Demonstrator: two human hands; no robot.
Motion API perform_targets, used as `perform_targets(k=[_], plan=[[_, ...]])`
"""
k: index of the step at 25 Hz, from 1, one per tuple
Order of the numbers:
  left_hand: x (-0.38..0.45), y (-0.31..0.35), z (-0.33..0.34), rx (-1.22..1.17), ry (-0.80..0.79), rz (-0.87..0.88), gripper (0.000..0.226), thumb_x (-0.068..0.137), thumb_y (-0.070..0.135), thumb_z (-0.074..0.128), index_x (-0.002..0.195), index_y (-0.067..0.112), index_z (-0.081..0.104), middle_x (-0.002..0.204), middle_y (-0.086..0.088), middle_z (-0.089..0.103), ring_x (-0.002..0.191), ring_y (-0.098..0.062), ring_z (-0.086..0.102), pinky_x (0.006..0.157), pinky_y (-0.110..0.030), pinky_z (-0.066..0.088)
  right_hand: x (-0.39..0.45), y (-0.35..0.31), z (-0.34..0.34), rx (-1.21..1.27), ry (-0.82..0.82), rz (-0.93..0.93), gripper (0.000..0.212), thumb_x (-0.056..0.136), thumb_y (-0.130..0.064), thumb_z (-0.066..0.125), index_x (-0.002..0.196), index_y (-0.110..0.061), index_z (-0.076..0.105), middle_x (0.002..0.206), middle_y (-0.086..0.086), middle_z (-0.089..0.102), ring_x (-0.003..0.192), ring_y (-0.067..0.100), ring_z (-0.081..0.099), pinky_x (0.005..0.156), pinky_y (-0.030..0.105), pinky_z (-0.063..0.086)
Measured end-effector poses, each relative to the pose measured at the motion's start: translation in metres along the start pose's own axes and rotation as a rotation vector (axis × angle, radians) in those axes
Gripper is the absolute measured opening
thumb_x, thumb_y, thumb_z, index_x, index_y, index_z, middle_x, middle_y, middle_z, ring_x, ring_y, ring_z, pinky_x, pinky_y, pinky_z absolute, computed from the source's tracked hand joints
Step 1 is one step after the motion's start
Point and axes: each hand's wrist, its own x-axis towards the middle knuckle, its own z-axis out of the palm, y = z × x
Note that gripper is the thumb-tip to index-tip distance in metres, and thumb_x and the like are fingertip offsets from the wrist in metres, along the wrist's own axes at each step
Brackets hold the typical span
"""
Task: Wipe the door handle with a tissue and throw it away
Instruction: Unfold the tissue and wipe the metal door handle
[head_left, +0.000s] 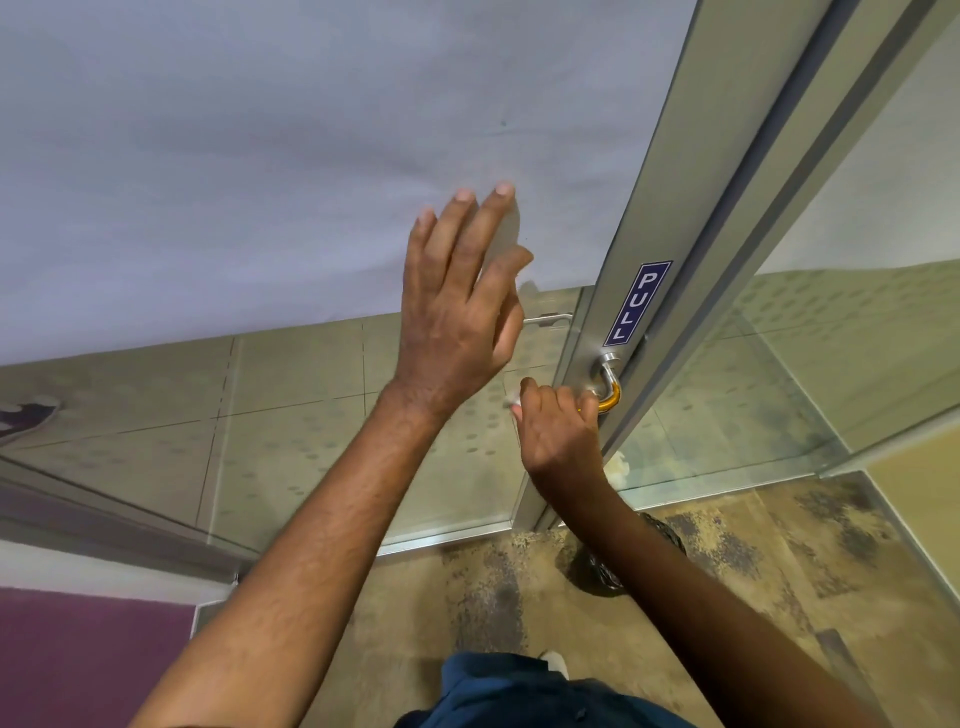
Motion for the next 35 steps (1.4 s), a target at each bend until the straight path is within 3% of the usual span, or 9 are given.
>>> perform_targets(k=[3,6,11,14,17,21,27,30,35], plan=[[0.016,-0.01,0.006,0.076,0.049,0.044,0.036,0.089,0.005,0.066,0.124,0.013,0.066,0.16,-0.022,0.049,0.152,-0.041,0.031,0.134,-0.051,0.012,-0.006,0.005,0.008,-0.07,0.084,-0.034,0.031,0.113,-0.017,0.047,0.127,0.002,0.066,0.092,0.014,0.066,0.083,0.028,0.062,0.084,0.046,0.049],[0.021,-0.015,0.014,0.157,0.084,0.075,0.044,0.091,0.009,0.069,0.133,0.016,0.061,0.159,-0.02,0.052,0.151,-0.042,0.031,0.135,-0.045,0.003,0.007,-0.007,0.002,-0.134,0.045,0.03,0.029,0.112,-0.02,0.047,0.1,-0.003,0.068,0.072,0.008,0.049,0.066,0.024,0.051,0.079,0.044,0.049],[0.019,-0.02,0.025,0.213,0.135,0.093,0.048,0.093,0.015,0.069,0.139,0.019,0.057,0.16,-0.016,0.051,0.154,-0.039,0.028,0.135,-0.045,0.001,0.046,-0.014,-0.006,-0.104,-0.369,0.176,0.049,0.112,-0.045,0.033,0.072,-0.018,0.043,0.046,-0.002,0.031,0.043,0.017,0.03,0.104,0.047,0.039],[0.019,-0.021,0.027,0.217,0.145,0.094,0.047,0.094,0.016,0.067,0.14,0.02,0.056,0.162,-0.014,0.048,0.157,-0.036,0.02,0.136,-0.045,0.0,0.038,-0.007,-0.006,0.002,-0.266,0.146,0.046,0.112,-0.04,0.038,0.078,-0.015,0.057,0.055,0.001,0.048,0.052,0.022,0.049,0.096,0.048,0.043],[0.019,-0.022,0.029,0.231,0.153,0.101,0.046,0.095,0.016,0.066,0.139,0.02,0.056,0.162,-0.013,0.045,0.156,-0.036,0.021,0.136,-0.045,-0.001,0.006,0.009,0.002,-0.013,0.064,-0.022,0.031,0.11,-0.028,0.052,0.098,-0.006,0.07,0.081,0.012,0.066,0.075,0.03,0.062,0.088,0.049,0.047],[0.019,-0.022,0.03,0.234,0.166,0.108,0.046,0.094,0.015,0.064,0.139,0.02,0.056,0.164,-0.011,0.041,0.156,-0.036,0.022,0.136,-0.045,-0.002,-0.01,0.028,0.008,-0.089,-0.049,-0.063,0.019,0.109,-0.026,0.047,0.112,-0.015,0.062,0.096,0.007,0.067,0.088,0.027,0.06,0.097,0.044,0.037],[0.02,-0.022,0.03,0.236,0.171,0.11,0.05,0.092,0.014,0.066,0.14,0.02,0.054,0.164,-0.01,0.038,0.156,-0.035,0.018,0.136,-0.045,-0.002,0.015,0.0,0.004,-0.132,0.04,0.002,0.034,0.107,-0.027,0.056,0.085,-0.003,0.065,0.064,0.01,0.051,0.06,0.026,0.049,0.092,0.053,0.048],[0.02,-0.022,0.03,0.233,0.163,0.108,0.05,0.093,0.015,0.066,0.141,0.021,0.052,0.164,-0.01,0.037,0.156,-0.035,0.018,0.136,-0.044,-0.004,0.035,-0.008,-0.002,-0.122,-0.109,0.159,0.046,0.1,-0.034,0.068,0.06,-0.014,0.055,0.043,-0.003,0.03,0.046,0.021,0.04,0.097,0.05,0.051],[0.02,-0.022,0.03,0.228,0.172,0.108,0.049,0.093,0.014,0.066,0.14,0.02,0.055,0.162,-0.011,0.044,0.155,-0.037,0.024,0.136,-0.045,0.0,0.01,0.014,0.012,0.003,0.143,-0.07,0.03,0.111,-0.024,0.053,0.111,-0.002,0.072,0.078,0.012,0.07,0.075,0.028,0.065,0.101,0.057,0.048]])
